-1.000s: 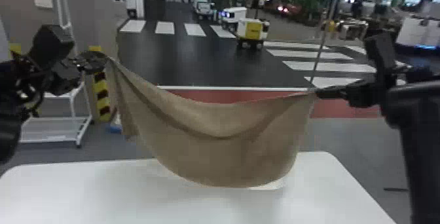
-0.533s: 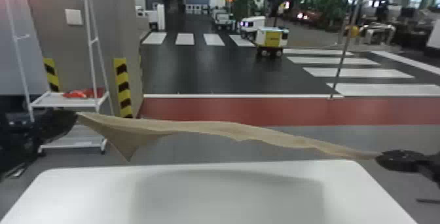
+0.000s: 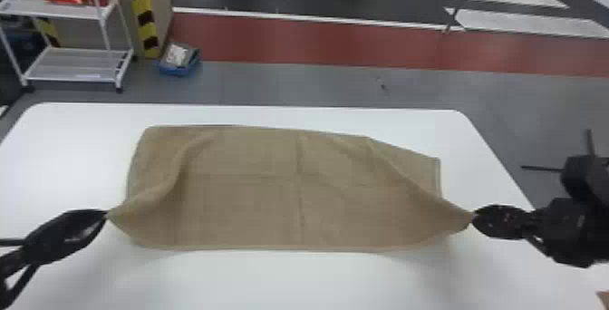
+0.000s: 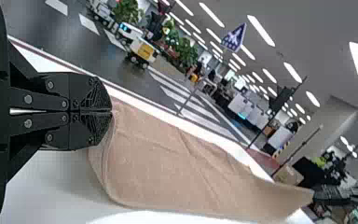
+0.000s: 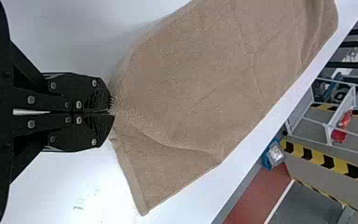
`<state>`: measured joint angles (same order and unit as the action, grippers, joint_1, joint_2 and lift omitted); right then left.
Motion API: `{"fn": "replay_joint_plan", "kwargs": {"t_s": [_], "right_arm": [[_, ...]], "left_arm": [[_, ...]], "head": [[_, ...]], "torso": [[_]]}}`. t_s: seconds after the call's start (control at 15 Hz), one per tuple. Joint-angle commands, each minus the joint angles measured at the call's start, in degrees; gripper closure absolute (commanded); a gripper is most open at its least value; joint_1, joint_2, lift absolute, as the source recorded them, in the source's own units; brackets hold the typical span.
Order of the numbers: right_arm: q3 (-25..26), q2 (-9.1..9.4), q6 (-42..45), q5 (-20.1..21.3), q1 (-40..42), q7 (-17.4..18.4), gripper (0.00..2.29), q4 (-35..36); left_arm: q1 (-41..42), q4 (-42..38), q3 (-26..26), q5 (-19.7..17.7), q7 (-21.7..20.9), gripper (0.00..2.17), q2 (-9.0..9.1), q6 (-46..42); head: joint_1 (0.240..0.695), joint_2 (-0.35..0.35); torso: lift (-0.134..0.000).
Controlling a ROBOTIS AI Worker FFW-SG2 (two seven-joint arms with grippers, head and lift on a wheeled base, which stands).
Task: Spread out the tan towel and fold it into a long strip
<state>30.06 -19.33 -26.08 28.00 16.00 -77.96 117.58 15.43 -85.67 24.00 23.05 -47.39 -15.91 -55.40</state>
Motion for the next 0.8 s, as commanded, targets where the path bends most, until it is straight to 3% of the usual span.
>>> {"fn": "replay_joint_plan", "kwargs": {"t_s": [0.0,0.27,0.47,0.73], "right_arm": [[2.64,0.0,1.33,0.57,2.2,-0.36,2.25,0.89],[8.44,-0.97,4.67,2.06,2.46,-0.36,2.25,-1.74],[8.61,-2.9,6.08,6.28,0.97,-0.36,2.25,-5.87],[9.49,-3.87,6.08,7.6,-0.62,-0.36,2.25,-8.33]], "left_arm": [[3.91,-2.04,3.42,-0.03,-0.94,2.14,-0.27,-2.47],[5.4,-2.74,7.29,-0.64,-4.02,2.14,-0.62,-4.93],[5.67,-3.09,6.5,-0.55,-8.15,2.14,-0.62,-5.46],[5.93,-6.08,5.62,-0.82,-15.1,2.14,-0.53,-4.93]], "head": [[0.695,-0.195],[0.695,-0.231],[0.695,-0.288],[0.695,-0.35]], "torso": [[-0.118],[-0.118],[-0.118],[-0.118]]}}
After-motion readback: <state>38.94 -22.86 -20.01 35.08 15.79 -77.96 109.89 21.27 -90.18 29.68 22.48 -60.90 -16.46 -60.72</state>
